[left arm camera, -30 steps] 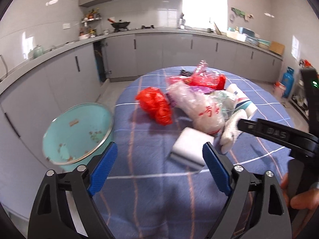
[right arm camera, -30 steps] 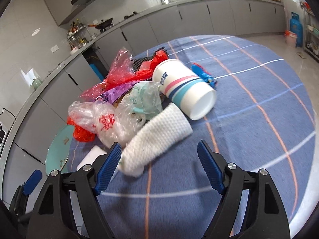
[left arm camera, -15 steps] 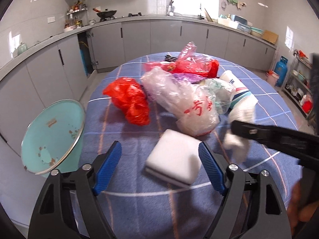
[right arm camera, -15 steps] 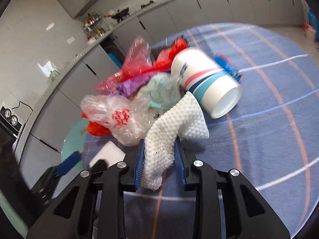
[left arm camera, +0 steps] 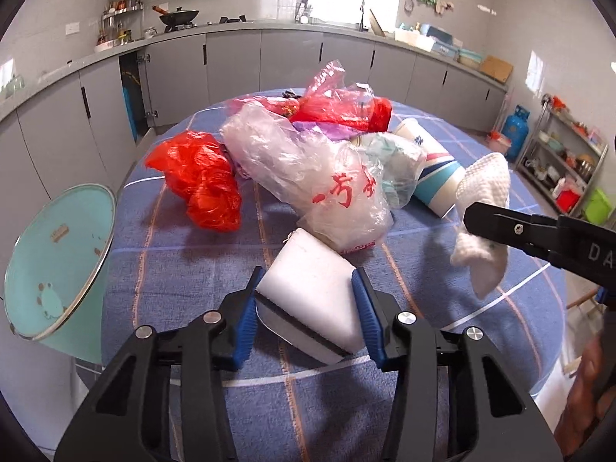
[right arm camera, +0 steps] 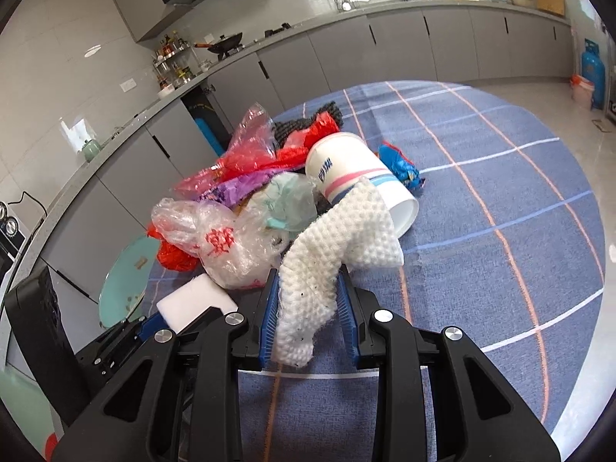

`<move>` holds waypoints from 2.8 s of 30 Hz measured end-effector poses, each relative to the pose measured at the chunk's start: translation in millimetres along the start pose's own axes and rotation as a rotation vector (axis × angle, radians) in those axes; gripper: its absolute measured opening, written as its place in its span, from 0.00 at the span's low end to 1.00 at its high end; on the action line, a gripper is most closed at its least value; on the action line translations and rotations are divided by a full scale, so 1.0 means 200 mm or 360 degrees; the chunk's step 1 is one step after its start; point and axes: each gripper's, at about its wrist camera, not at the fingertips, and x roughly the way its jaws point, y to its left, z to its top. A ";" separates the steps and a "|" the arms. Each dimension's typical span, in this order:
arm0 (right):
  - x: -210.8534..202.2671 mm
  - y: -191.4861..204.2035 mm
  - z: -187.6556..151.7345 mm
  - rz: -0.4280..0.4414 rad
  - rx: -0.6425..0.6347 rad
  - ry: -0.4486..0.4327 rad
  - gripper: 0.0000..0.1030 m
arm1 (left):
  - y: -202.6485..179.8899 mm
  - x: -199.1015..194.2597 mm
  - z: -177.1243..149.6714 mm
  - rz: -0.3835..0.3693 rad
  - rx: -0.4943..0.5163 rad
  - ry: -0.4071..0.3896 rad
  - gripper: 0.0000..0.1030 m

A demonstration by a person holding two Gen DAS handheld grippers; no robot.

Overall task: Collect trash
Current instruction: 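Carry the cloth and sponge over the teal bucket and open both tools, then move both tools back to the trash pile on the table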

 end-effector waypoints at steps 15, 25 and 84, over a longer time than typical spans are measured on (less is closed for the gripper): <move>0.05 0.60 0.13 0.0309 -0.0372 -0.0098 0.30 | 0.60 -0.57 0.05 0.0412 -0.0331 -0.0357 0.46; 0.40 1.10 0.06 0.0547 -0.0571 0.0121 0.30 | 1.07 -0.64 0.03 0.0758 -0.0620 -0.0338 0.46; 0.19 0.61 0.06 0.0229 -0.0394 -0.0108 0.62 | 0.71 -0.36 0.12 0.0755 -0.0403 -0.0153 0.94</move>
